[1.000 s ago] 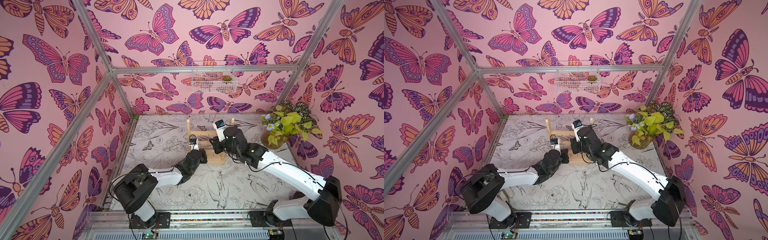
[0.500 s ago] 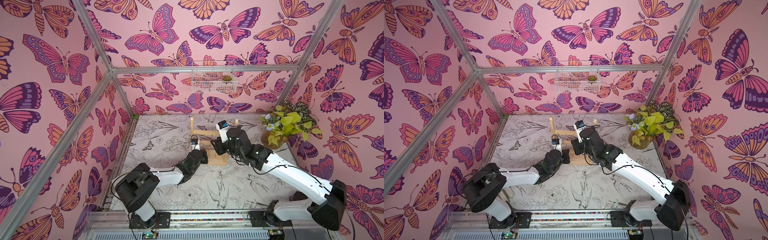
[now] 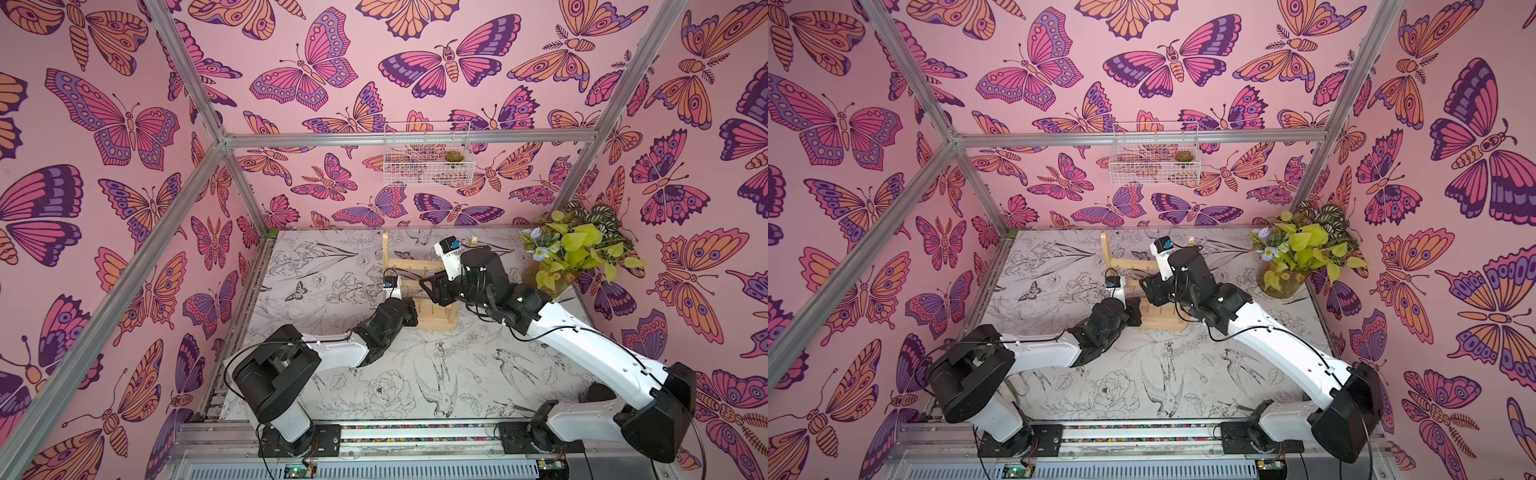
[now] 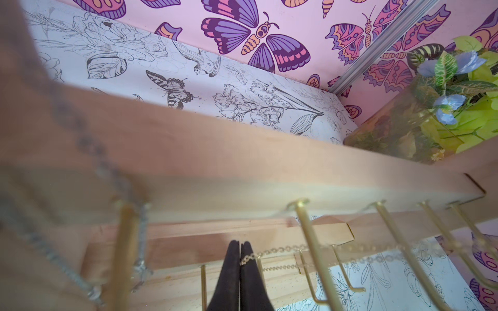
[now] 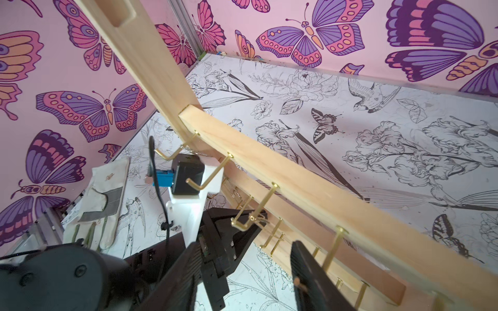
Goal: Hang the necklace on the jewelry display stand
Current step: Hang the necklace on the stand.
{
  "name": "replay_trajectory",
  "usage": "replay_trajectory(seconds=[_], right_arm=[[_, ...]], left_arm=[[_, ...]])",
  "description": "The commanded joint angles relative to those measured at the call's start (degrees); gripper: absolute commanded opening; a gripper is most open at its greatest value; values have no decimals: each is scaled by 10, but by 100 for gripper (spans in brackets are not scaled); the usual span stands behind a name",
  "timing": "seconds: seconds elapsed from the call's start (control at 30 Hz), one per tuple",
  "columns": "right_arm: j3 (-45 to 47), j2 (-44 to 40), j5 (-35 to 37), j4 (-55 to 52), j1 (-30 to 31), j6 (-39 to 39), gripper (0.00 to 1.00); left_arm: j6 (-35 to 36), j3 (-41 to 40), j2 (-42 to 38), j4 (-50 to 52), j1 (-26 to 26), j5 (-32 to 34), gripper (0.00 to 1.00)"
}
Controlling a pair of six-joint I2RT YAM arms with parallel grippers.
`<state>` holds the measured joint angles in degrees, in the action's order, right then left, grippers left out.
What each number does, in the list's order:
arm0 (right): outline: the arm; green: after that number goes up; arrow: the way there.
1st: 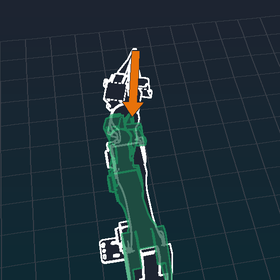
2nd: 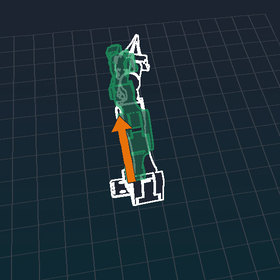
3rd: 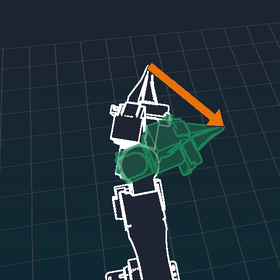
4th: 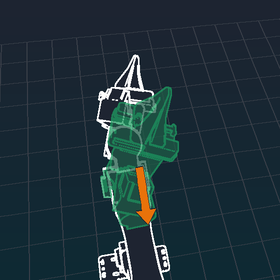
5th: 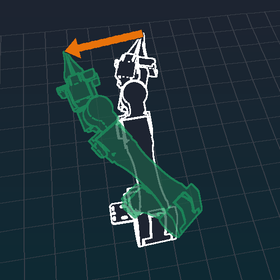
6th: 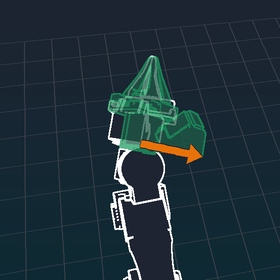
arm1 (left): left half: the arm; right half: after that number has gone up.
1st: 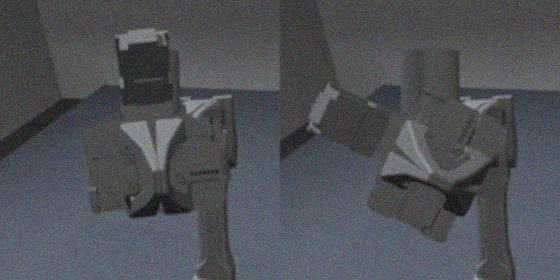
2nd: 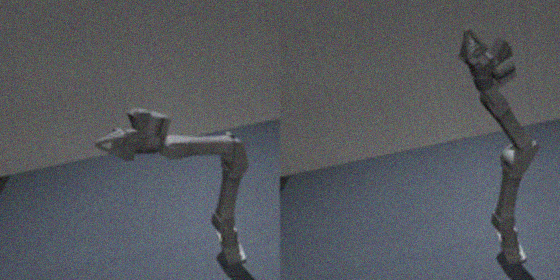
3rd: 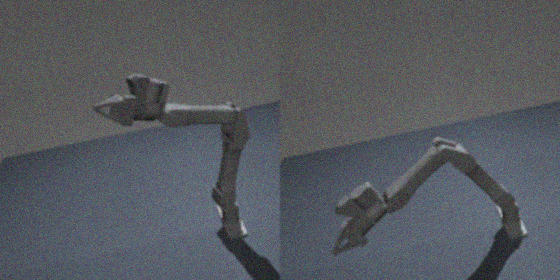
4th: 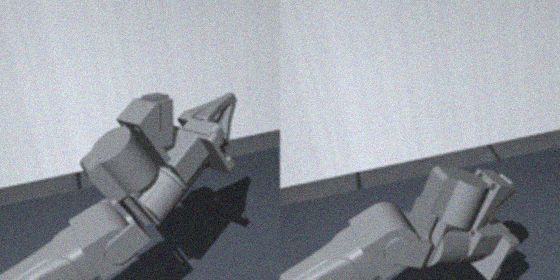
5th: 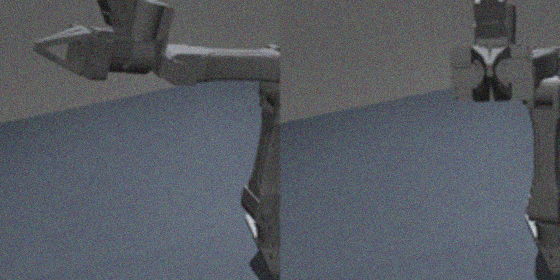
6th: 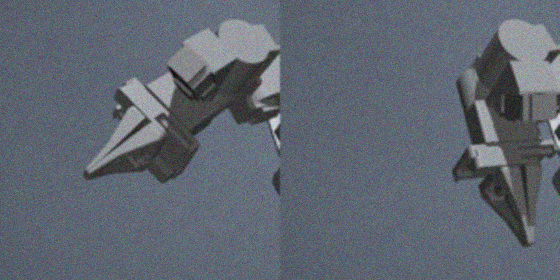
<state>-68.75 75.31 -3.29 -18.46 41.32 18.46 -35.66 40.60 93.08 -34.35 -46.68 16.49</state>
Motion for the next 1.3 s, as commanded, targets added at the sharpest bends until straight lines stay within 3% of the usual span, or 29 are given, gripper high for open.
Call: replay_trajectory(seconds=[0.0, 0.37, 0.63, 0.97, 1.27], right_arm=[[-26, -14, -62, 46, -13, 32, 56], [-30, -19, -140, 17, -42, 43, 58], [-8, -48, -206, 54, -60, 76, 57], [164, -185, -122, 52, -60, 78, 46], [353, -175, -26, 303, -21, 79, 33]], left_arm=[[-3, 9, 10, 8, 1, -2, 0], [-5, 7, 7, 7, 0, -2, 0], [-3, 7, 5, 8, -1, -5, 0], [-3, 4, 3, 8, -3, -8, 0], [1, 9, -3, 17, -7, -8, 0]])
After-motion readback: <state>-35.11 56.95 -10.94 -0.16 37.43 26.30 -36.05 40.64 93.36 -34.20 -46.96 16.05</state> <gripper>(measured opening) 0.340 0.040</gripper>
